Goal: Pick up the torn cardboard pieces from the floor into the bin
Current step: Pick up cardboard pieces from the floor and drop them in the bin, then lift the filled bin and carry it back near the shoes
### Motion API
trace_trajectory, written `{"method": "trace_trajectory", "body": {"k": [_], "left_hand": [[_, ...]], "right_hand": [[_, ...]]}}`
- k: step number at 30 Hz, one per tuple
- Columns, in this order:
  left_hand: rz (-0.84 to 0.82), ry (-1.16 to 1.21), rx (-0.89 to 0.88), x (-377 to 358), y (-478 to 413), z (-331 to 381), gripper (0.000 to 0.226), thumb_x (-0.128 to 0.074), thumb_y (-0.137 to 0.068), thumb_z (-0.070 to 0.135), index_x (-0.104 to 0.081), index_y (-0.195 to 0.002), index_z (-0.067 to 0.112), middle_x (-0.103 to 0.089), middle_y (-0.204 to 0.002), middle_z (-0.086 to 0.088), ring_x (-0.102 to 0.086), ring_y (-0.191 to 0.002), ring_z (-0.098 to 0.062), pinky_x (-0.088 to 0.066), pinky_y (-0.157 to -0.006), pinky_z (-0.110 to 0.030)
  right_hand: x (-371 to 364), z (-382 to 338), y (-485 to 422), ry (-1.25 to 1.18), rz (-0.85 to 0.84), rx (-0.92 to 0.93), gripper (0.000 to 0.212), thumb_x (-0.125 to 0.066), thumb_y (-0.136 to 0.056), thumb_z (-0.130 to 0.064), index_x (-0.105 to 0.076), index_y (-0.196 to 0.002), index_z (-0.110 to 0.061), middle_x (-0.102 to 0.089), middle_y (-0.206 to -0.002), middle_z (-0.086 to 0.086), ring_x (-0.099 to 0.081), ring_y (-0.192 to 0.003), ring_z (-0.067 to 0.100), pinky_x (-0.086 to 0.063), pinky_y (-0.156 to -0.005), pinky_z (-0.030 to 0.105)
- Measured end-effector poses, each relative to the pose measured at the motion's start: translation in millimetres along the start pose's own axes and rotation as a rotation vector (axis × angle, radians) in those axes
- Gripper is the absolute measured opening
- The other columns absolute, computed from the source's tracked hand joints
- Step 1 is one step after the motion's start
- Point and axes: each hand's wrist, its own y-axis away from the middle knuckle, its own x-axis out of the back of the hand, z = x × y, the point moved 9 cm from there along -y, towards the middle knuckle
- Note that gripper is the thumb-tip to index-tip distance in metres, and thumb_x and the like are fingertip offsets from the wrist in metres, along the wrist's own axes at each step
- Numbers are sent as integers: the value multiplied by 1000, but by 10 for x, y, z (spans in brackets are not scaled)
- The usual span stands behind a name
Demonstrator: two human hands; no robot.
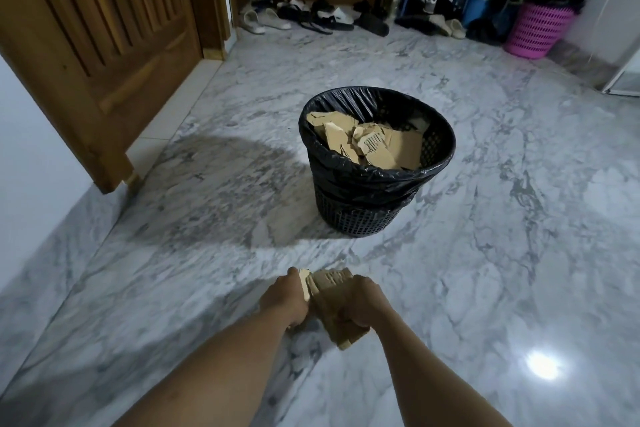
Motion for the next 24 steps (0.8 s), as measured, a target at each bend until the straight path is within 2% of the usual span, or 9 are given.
{"method": "trace_trajectory", "body": {"k": [5,7,10,13,15,17,19,22,24], "left_hand": [[372,484,-21,795,42,115,21,-44,-99,18,-42,-120,14,-61,-112,-16,-60,-92,-32,-42,-70,-35],[517,819,73,1185,96,57,23,-42,-97,23,-44,-118,13,-61,-114,-18,-60,-95,-34,-44,-74,-40],[718,1237,72,1845,207,163,44,-34,-97,30,-39,-137,12,-55,-129,-19,-56,-104,-31,-41,-83,-35],[850,1143,-181,2550,360,721,49,-35,-99,14,-26,-147,12,-51,-135,-19,-54,-115,-34,-41,-85,-34],[710,1159,-353,2780,385,1236,56,-38,-97,15,-18,-149,15,-51,-136,-17,-56,-114,-34,-48,-86,-36],[521,1097,-437,2860,425,1703,73,-45,-98,18,0,-155,21,-49,-142,-16,-60,-113,-30,-56,-73,-32],[440,1005,-399,2840,424,1944,83,-50,-100,23,11,-156,26,-33,-155,-12,-53,-125,-27,-46,-64,-21],[485,884,-298,2777,368,1924,86,-57,-96,33,3,-156,31,-20,-159,-8,-33,-141,-29,-43,-89,-36],[475,765,-244,2631,244,1831,88,-62,-92,40,-1,-156,31,-19,-159,-5,-24,-145,-30,-36,-105,-46]], "right_hand": [[423,-794,302,-274,305,344,17,-57,-75,-35,-55,-88,-23,-67,-74,-4,-66,-63,16,-57,-55,43],[767,-1162,532,-318,460,468,16,-55,-87,-32,-49,-93,-20,-61,-82,-1,-61,-69,22,-53,-59,47],[1497,-1577,957,-444,729,637,19,-53,-96,-22,-48,-104,-6,-53,-96,5,-52,-82,22,-47,-68,40],[2298,-1669,1261,-635,942,658,29,-55,-97,-15,-44,-122,-5,-52,-108,3,-50,-94,15,-48,-77,32],[2692,-1665,1296,-695,988,628,32,-52,-95,-12,-40,-124,-11,-54,-110,3,-54,-93,20,-50,-69,36],[2949,-1621,1057,-605,880,497,40,-52,-93,-16,-39,-130,-10,-55,-107,5,-57,-85,22,-45,-61,32],[3051,-1440,760,-446,666,284,56,-62,-81,-35,-49,-127,-6,-59,-100,4,-58,-81,20,-42,-63,28],[3109,-1039,649,-360,611,131,56,-56,-65,-53,-64,-98,-9,-62,-86,6,-59,-86,29,-48,-72,35],[3082,-704,633,-375,682,5,55,-60,-68,-51,-62,-111,-16,-59,-109,11,-52,-108,35,-50,-92,46]]}}
